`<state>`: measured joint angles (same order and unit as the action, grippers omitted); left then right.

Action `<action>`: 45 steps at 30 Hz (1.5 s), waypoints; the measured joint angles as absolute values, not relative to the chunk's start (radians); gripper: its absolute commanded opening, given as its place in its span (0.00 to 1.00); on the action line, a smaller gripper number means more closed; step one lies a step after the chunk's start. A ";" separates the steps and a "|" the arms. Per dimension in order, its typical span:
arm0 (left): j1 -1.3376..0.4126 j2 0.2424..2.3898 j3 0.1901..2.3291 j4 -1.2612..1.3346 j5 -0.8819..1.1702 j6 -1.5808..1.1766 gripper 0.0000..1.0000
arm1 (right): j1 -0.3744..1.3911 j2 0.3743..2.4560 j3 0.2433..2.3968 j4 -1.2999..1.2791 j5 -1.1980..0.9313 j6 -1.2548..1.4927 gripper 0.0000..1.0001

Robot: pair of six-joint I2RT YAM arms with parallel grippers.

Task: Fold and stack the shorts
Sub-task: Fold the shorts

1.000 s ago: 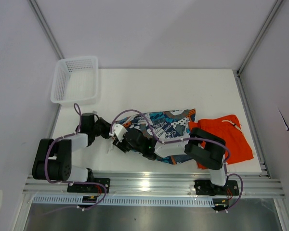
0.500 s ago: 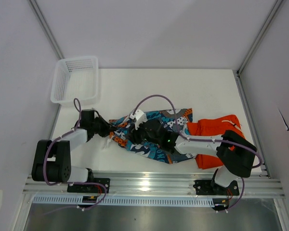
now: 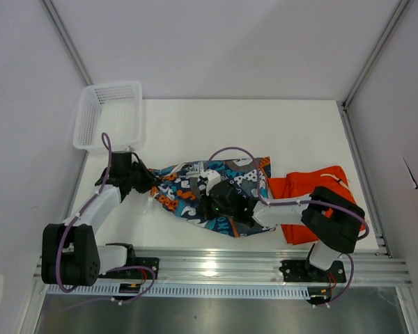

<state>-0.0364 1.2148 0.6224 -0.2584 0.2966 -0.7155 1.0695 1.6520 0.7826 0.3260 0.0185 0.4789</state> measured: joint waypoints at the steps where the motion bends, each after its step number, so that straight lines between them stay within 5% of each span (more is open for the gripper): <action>1: -0.037 1.207 0.628 -0.280 0.284 -0.704 0.00 | 1.073 1.662 0.782 0.325 0.021 0.493 0.00; 15: -0.039 0.969 0.741 -0.479 0.121 -0.598 0.01 | 1.040 1.856 0.884 0.296 -0.162 0.784 0.03; 22: -0.041 0.979 0.825 -0.526 0.082 -0.557 0.01 | 0.953 1.818 0.893 0.233 -0.338 0.845 0.14; 31: -0.083 1.111 0.899 -0.587 0.070 -0.517 0.02 | 0.881 1.848 1.152 0.104 -0.635 0.834 0.02; 45: -0.149 1.166 1.082 -0.698 -0.003 -0.463 0.04 | 0.842 2.337 1.505 -0.162 -1.003 0.695 0.00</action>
<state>-0.1493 1.1660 1.0824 -0.6979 -0.0029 -0.4625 0.8421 2.3375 1.5055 -0.1616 -1.0031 0.6952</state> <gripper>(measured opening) 0.044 0.002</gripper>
